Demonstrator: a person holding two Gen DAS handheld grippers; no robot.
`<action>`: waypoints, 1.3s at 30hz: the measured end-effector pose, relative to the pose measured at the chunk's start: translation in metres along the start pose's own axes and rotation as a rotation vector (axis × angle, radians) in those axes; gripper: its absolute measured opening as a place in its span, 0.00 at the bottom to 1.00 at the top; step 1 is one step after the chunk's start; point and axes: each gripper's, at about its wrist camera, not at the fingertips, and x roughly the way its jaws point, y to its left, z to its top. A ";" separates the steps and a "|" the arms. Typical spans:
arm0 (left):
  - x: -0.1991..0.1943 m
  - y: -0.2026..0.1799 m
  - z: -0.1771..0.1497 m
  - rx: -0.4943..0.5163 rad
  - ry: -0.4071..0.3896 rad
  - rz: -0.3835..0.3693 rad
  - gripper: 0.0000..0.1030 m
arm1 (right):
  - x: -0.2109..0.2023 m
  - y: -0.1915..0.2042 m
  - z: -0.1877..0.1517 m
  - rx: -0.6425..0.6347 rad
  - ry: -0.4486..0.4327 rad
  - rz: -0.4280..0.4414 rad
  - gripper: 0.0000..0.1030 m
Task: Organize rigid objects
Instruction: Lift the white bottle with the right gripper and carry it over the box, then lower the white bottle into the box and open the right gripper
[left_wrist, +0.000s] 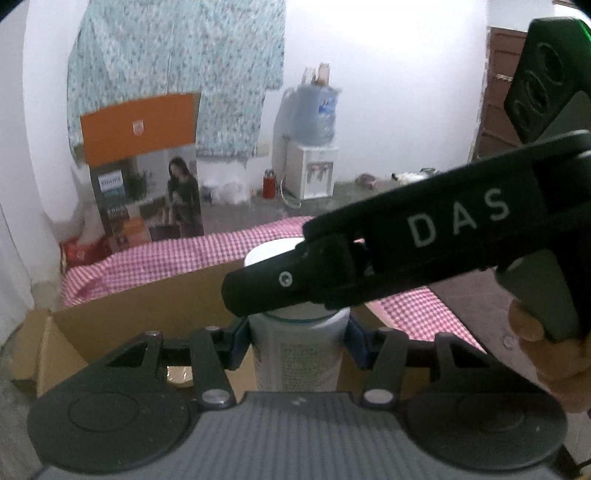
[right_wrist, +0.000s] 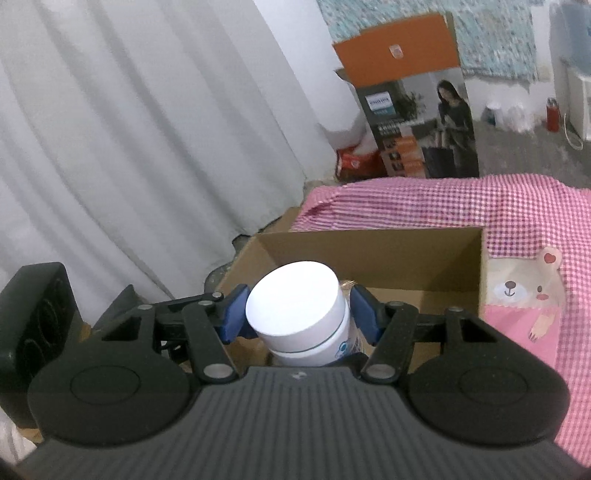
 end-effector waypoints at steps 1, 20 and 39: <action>0.009 0.003 0.004 -0.009 0.015 0.000 0.53 | 0.007 -0.009 0.005 0.012 0.009 0.002 0.57; 0.083 0.044 0.022 -0.138 0.174 0.004 0.59 | 0.124 -0.069 0.033 -0.007 0.147 -0.115 0.53; 0.077 0.048 0.024 -0.130 0.149 -0.021 0.71 | 0.130 -0.054 0.036 -0.114 0.153 -0.195 0.51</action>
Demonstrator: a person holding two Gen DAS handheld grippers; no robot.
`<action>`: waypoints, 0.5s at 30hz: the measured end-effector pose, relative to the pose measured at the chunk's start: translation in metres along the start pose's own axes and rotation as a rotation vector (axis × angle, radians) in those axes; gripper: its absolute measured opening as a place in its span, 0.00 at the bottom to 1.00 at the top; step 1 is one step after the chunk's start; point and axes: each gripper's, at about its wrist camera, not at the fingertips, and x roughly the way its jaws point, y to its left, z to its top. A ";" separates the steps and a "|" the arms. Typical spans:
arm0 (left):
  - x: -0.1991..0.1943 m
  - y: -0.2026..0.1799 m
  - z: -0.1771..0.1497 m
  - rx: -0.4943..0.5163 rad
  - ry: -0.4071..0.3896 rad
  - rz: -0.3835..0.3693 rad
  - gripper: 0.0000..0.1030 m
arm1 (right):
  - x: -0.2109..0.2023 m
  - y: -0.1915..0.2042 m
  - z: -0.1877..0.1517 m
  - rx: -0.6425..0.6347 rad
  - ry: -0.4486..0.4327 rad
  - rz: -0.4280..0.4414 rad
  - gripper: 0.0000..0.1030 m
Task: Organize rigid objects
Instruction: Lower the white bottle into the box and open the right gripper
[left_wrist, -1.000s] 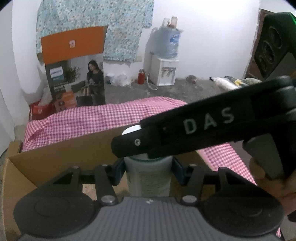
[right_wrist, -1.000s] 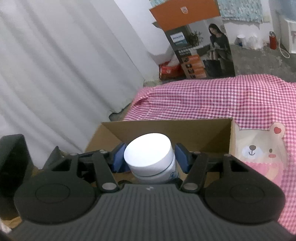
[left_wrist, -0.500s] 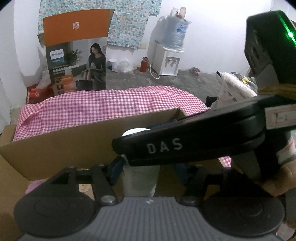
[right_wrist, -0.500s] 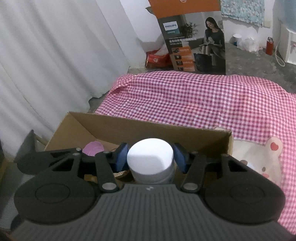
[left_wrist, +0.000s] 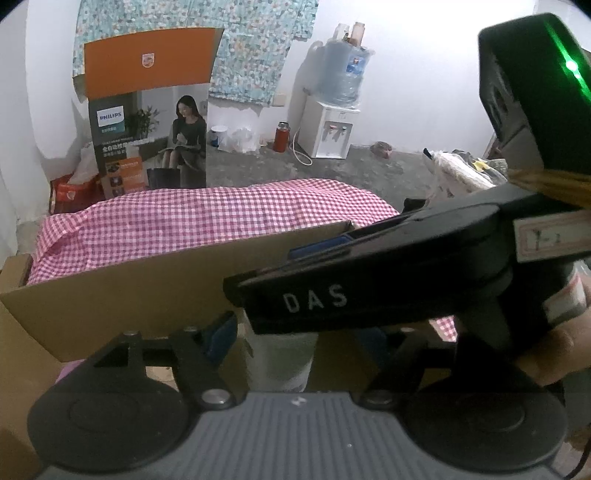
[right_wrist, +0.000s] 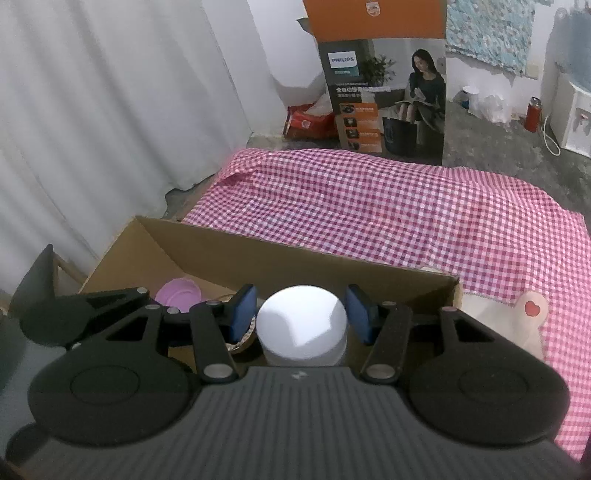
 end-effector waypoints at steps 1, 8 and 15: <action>0.000 0.000 0.000 0.001 0.000 0.004 0.69 | -0.001 0.002 -0.001 -0.004 0.002 0.000 0.51; 0.002 0.005 -0.005 -0.009 0.030 0.007 0.57 | -0.007 0.008 -0.005 -0.015 0.017 0.003 0.50; -0.006 0.004 -0.006 -0.006 0.016 0.001 0.65 | -0.029 -0.002 -0.003 0.056 -0.027 0.024 0.57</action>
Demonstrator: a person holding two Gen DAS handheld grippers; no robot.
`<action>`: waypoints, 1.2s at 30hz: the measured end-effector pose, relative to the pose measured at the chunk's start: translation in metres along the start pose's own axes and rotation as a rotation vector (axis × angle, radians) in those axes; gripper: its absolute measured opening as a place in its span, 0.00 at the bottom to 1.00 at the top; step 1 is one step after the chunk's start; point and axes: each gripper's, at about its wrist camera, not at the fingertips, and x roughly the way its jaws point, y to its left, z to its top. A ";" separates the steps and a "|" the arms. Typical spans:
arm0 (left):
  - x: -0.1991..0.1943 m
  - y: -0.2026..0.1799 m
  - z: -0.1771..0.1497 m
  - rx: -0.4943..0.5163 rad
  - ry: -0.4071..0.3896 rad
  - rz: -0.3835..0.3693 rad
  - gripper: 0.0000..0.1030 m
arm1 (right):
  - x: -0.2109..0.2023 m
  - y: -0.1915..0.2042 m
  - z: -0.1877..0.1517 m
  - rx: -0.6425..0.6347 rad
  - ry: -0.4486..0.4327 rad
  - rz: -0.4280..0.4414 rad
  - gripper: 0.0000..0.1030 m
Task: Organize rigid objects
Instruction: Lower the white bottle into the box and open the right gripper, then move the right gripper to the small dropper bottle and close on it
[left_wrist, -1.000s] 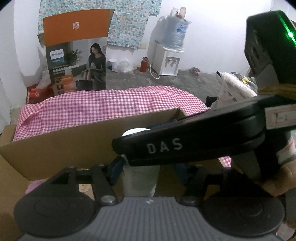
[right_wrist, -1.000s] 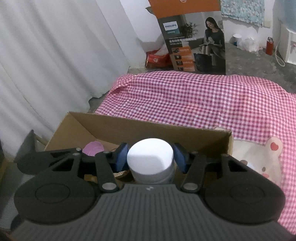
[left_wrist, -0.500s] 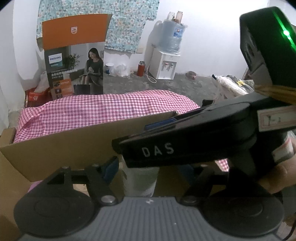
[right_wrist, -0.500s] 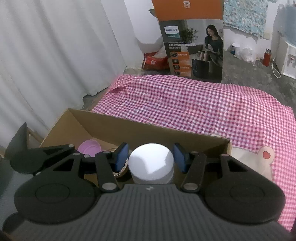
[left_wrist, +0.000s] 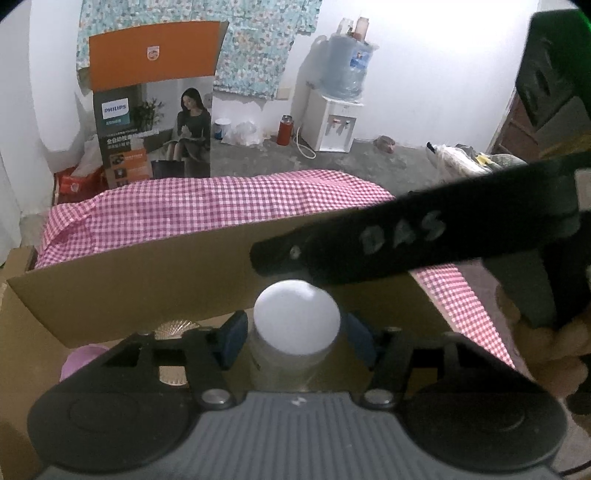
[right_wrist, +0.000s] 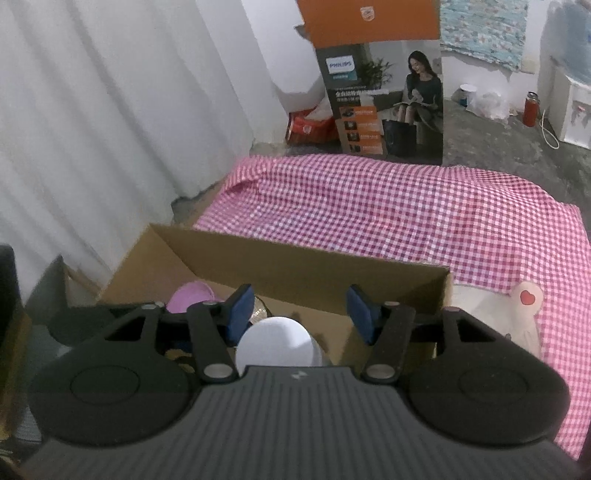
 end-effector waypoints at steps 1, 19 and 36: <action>-0.002 -0.002 -0.001 0.003 -0.006 0.000 0.67 | -0.005 -0.001 0.001 0.009 -0.013 0.003 0.60; -0.106 -0.030 -0.055 0.065 -0.115 -0.061 0.91 | -0.164 0.036 -0.117 0.141 -0.399 0.066 0.82; -0.171 -0.025 -0.163 0.114 -0.118 0.000 0.92 | -0.168 0.101 -0.229 0.166 -0.372 0.126 0.85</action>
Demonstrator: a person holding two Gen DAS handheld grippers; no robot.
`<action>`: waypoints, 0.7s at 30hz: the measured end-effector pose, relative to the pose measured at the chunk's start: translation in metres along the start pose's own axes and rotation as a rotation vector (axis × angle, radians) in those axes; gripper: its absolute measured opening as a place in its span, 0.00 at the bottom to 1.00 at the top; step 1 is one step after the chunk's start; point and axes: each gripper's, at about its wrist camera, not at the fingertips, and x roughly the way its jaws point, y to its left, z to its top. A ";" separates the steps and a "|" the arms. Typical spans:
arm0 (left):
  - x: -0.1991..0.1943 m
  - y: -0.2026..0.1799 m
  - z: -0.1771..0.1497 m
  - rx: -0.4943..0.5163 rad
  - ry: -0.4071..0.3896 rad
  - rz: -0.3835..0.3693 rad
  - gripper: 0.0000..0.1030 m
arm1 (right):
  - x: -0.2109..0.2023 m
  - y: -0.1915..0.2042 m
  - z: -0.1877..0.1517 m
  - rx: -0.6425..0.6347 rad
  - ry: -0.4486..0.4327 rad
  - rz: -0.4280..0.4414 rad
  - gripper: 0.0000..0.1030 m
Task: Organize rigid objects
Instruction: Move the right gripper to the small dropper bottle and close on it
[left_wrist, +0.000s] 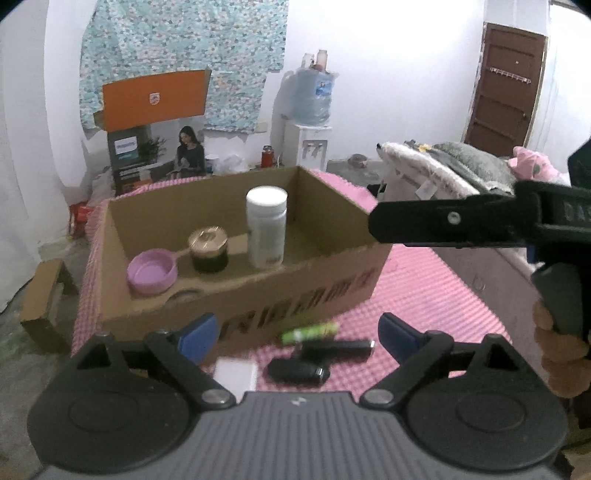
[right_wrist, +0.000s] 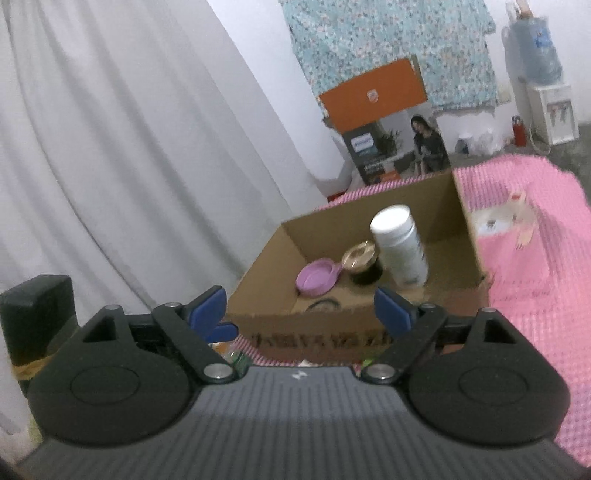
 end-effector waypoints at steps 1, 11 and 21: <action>-0.002 0.001 -0.004 0.001 0.003 0.005 0.92 | 0.003 0.002 -0.005 0.006 0.010 0.002 0.85; -0.026 0.015 -0.048 -0.023 -0.006 0.106 0.92 | 0.044 0.015 -0.034 0.045 0.102 0.049 0.85; -0.035 0.047 -0.068 -0.100 -0.057 0.233 0.92 | 0.091 0.043 -0.040 -0.004 0.196 0.097 0.85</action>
